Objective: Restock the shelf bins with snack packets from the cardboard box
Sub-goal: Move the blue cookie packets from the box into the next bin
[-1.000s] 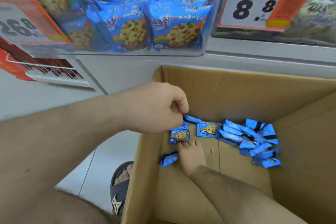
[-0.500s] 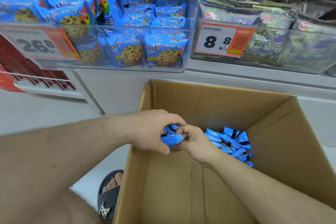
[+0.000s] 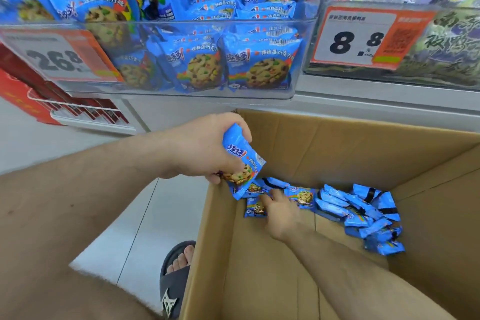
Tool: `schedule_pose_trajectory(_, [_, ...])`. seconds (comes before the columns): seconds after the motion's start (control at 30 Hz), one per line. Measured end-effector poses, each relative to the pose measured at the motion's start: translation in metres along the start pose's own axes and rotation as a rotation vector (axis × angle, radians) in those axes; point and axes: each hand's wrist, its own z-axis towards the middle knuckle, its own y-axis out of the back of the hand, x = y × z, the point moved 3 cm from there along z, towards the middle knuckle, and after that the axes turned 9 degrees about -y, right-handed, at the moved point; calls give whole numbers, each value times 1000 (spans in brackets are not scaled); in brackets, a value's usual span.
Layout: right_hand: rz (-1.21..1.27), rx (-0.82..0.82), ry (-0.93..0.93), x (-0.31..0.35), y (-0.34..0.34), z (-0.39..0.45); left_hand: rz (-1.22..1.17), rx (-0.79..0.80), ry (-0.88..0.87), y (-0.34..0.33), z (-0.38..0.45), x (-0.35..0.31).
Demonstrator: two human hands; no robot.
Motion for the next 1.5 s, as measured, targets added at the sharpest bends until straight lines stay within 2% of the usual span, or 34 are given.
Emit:
schedule_pose_trajectory(0.07, [-172, -26, 32, 11, -13, -3, -27, 2, -1, 1, 2, 3])
schedule_pose_trajectory(0.2, [-279, -45, 17, 9, -34, -18, -45, 33, -24, 1, 3, 4])
schedule_pose_trajectory(0.47, [-266, -51, 58, -13, -40, -25, -26, 97, -26, -9, 6, 1])
schedule_pose_trajectory(0.53, [-155, -84, 11, -22, -29, -33, -29, 99, -20, -9, 5, 2])
schedule_pose_trajectory(0.63, [174, -304, -30, -35, 4, -53, -85, 93, -26, -4, 2, 3])
schedule_pose_trajectory(0.77, [521, -726, 82, -35, 74, -89, -153, 90, -29, 3, -3, -1])
schedule_pose_trajectory(0.83, [612, -884, 171, -25, 118, -114, -189, 81, -38, 4, -8, -7])
schedule_pose_trajectory(0.93, [618, -998, 323, -3, 171, -148, -228, 85, -76, 0, -16, -21])
schedule_pose_trajectory(1.13, [458, -1042, 540, 32, 228, -183, -466, 342, -209, -3, -38, -48])
schedule_pose_trajectory(1.2, [420, -1062, 583, 38, 236, -189, -530, 378, -258, -1, -44, -51])
schedule_pose_trajectory(1.37, [349, -1038, 641, 56, 249, -197, -554, 120, -310, 9, -48, -58])
schedule_pose_trajectory(1.5, [400, -910, 626, 60, 277, -197, -602, 6, -378, 25, -51, -62])
